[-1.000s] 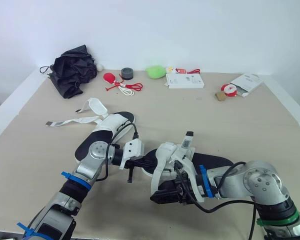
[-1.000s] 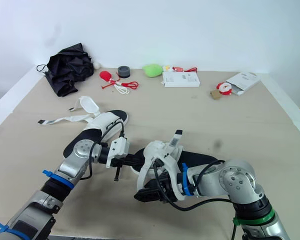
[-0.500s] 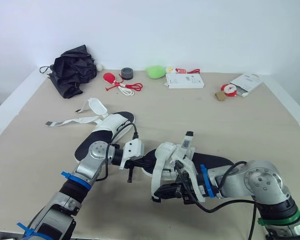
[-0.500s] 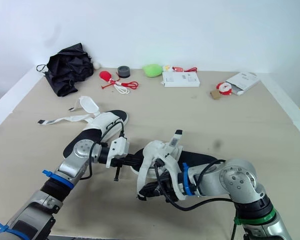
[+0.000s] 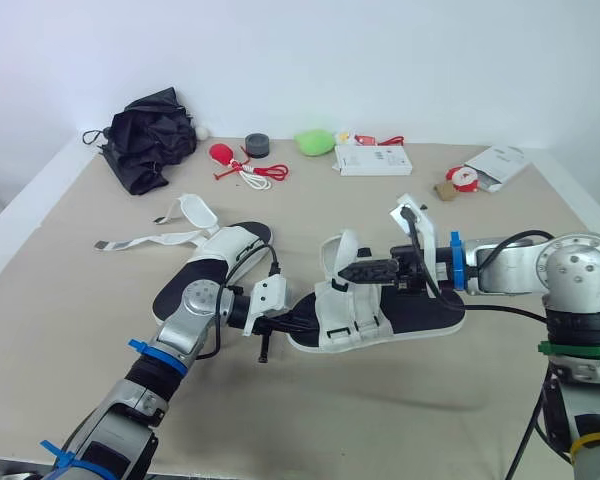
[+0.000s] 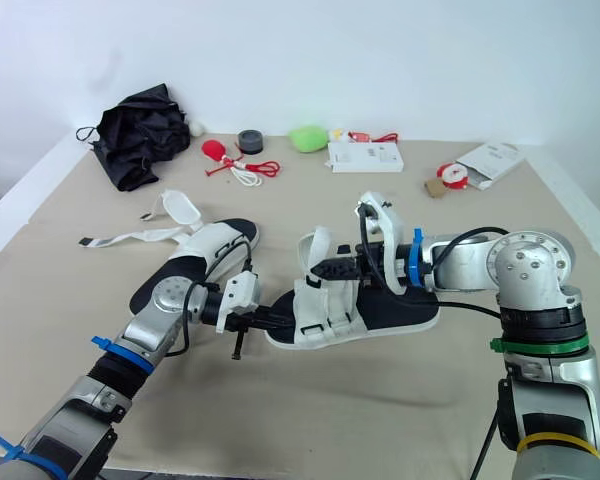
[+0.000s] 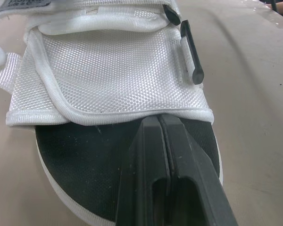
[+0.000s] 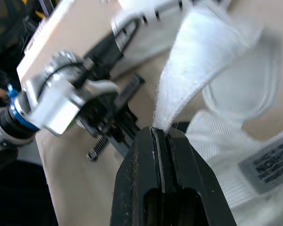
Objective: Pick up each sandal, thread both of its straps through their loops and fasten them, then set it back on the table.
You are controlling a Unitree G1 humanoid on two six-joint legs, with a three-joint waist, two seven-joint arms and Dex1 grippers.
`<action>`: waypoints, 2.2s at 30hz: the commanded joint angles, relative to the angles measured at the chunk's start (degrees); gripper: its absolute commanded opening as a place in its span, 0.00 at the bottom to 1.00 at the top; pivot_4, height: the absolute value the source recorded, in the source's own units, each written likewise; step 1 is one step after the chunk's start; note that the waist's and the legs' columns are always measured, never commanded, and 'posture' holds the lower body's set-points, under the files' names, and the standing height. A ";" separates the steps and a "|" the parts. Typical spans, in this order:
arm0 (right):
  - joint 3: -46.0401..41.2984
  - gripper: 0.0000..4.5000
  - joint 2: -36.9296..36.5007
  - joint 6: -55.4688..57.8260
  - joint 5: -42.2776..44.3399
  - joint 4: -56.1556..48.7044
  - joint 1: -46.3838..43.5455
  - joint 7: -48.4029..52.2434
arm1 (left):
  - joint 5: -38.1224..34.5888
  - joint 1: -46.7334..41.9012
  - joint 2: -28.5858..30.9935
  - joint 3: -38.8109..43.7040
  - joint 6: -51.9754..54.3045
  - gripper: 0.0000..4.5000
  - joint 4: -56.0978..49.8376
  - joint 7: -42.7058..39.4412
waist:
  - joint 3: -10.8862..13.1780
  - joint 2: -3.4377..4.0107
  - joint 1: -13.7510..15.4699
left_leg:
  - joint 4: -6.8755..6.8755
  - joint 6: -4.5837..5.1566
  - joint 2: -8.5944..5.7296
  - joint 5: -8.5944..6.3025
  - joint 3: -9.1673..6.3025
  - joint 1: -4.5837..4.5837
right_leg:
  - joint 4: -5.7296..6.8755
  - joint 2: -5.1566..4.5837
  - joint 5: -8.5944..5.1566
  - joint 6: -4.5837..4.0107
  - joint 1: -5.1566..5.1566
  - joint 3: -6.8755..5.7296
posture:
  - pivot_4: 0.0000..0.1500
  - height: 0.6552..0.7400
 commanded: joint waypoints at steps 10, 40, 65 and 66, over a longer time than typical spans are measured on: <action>3.32 0.01 -0.55 6.03 -3.93 -2.79 1.05 7.42 | 6.09 4.33 1.60 -4.40 2.80 0.00 7.41 1.45 | 0.00 -0.01 0.27 | 0.07 0.01 0.04 0.01 0.08 -0.05 | 0.00 -0.01 0.09 -0.02 -0.34 0.02 | 1.00 1.00; 5.14 0.01 -1.14 7.99 -10.73 1.26 -3.66 19.36 | 5.88 5.56 1.53 -4.32 2.99 0.00 7.03 2.55 | -0.05 0.06 0.31 | 0.14 0.03 0.06 0.02 0.18 -0.06 | 0.01 0.06 0.20 0.01 -0.40 0.08 | 1.00 1.00; 9.40 0.01 0.33 7.93 -14.66 7.79 -6.50 19.54 | 6.22 5.73 1.06 -4.79 1.59 0.00 7.98 3.02 | -0.24 0.00 0.44 | 0.20 0.03 0.07 0.02 0.22 -0.02 | 0.01 0.04 0.23 0.02 -0.38 0.12 | 1.00 1.00; 9.60 0.01 0.09 7.99 -13.72 8.54 -6.81 19.97 | 6.24 5.75 1.04 -4.82 1.59 0.00 7.98 3.04 | -0.23 0.01 0.44 | 0.20 0.03 0.07 0.02 0.21 -0.02 | 0.01 0.04 0.24 0.00 -0.38 0.12 | 1.00 1.00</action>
